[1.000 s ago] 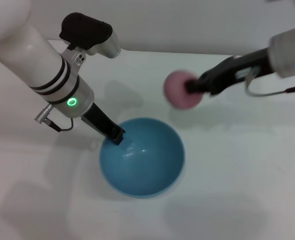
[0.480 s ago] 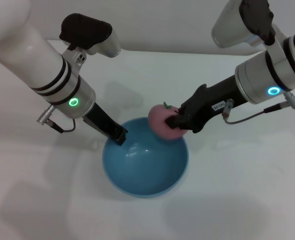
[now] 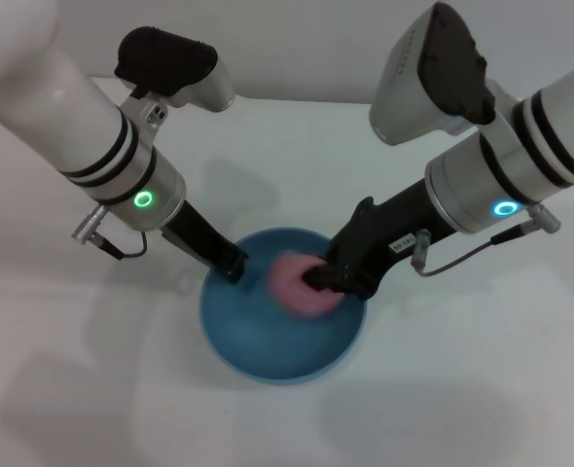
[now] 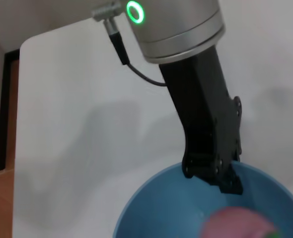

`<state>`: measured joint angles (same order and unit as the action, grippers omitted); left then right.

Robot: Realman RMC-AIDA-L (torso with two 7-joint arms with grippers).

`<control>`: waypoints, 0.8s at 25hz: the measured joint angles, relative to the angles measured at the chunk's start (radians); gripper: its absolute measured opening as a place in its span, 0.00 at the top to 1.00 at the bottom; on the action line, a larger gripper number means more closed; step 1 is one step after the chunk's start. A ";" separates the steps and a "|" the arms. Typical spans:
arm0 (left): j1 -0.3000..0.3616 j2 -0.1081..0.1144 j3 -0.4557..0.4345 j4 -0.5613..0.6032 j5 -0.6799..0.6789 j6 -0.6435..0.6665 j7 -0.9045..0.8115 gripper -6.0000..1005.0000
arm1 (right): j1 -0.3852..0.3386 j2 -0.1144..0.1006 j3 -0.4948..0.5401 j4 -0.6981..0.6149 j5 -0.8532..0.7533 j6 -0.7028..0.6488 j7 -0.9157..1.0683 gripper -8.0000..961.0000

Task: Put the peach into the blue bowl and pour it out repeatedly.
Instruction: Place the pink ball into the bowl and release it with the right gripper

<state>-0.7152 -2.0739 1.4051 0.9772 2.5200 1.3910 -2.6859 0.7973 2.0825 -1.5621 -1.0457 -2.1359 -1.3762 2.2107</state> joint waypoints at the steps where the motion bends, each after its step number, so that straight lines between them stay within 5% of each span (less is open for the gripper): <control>1: 0.001 0.000 0.000 0.000 0.000 0.000 0.000 1.00 | 0.000 0.000 -0.005 0.000 0.000 0.000 0.000 0.91; 17: -0.005 0.000 0.000 0.001 0.000 0.002 0.000 1.00 | 0.009 0.004 -0.122 -0.002 -0.007 0.062 0.006 0.89; 20: -0.005 0.000 0.000 0.001 0.000 0.002 0.000 1.00 | 0.009 0.004 -0.117 -0.003 -0.007 0.063 0.002 0.75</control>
<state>-0.7203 -2.0739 1.4051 0.9780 2.5203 1.3928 -2.6860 0.8061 2.0862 -1.6794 -1.0488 -2.1429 -1.3132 2.2131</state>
